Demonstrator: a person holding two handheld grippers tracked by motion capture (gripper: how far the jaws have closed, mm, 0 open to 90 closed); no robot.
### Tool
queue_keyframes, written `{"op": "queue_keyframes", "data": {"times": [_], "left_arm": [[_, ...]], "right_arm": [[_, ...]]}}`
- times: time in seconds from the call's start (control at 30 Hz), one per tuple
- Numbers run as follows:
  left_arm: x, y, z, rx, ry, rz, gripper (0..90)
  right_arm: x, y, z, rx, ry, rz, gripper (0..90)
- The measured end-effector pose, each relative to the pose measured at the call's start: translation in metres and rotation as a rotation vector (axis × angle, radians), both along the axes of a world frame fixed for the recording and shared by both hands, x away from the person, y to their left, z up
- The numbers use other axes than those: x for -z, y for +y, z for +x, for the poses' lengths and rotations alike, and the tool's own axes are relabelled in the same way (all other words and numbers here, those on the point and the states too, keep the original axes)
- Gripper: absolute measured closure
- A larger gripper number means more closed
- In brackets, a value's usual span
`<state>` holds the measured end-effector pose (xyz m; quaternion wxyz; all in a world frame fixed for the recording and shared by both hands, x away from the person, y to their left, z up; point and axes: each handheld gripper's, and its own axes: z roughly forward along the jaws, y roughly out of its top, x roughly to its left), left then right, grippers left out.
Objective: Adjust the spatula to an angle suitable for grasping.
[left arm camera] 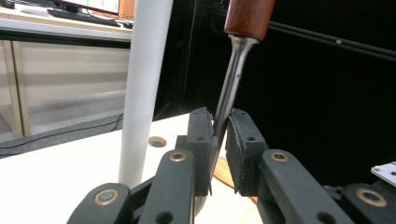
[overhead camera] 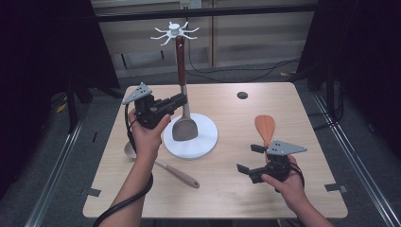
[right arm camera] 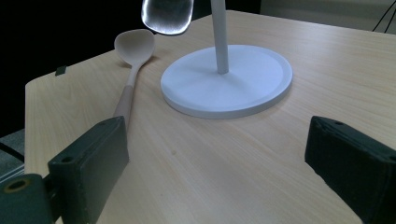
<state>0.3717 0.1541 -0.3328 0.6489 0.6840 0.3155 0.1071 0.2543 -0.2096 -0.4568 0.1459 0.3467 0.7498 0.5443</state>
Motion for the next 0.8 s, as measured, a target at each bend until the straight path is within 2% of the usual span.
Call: {"op": "queue_keyframes", "data": {"times": [0.17,0.27,0.57,0.6,0.67,0.73,0.77,0.8], "left_arm": [[0.000,0.000,0.001,-0.019,-0.013,-0.007,78.7],[-0.001,-0.002,0.000,-0.020,-0.026,-0.032,77.9],[-0.008,-0.001,-0.003,-0.025,-0.055,-0.019,77.4],[-0.009,-0.001,-0.006,-0.038,-0.071,-0.033,77.4],[-0.012,0.000,-0.008,-0.052,-0.089,-0.018,77.4],[-0.016,0.000,-0.011,-0.073,-0.118,0.016,77.5],[-0.016,0.000,-0.011,-0.073,-0.118,0.016,77.7],[-0.020,0.001,-0.014,-0.074,-0.145,0.030,78.5]], "right_arm": [[0.000,0.000,0.000,-0.008,-0.005,-0.003,5.9],[-0.001,0.001,-0.001,-0.008,-0.006,-0.002,5.9],[-0.002,0.002,-0.002,-0.008,-0.007,-0.010,6.0],[-0.002,0.002,-0.003,-0.011,-0.007,-0.007,6.0],[-0.002,0.002,-0.003,-0.013,-0.014,-0.011,6.0],[-0.002,0.003,-0.003,-0.014,-0.012,-0.011,6.0],[-0.002,0.003,-0.003,-0.014,-0.012,-0.011,6.0],[-0.002,0.004,-0.003,-0.017,-0.016,-0.013,6.0]]}}
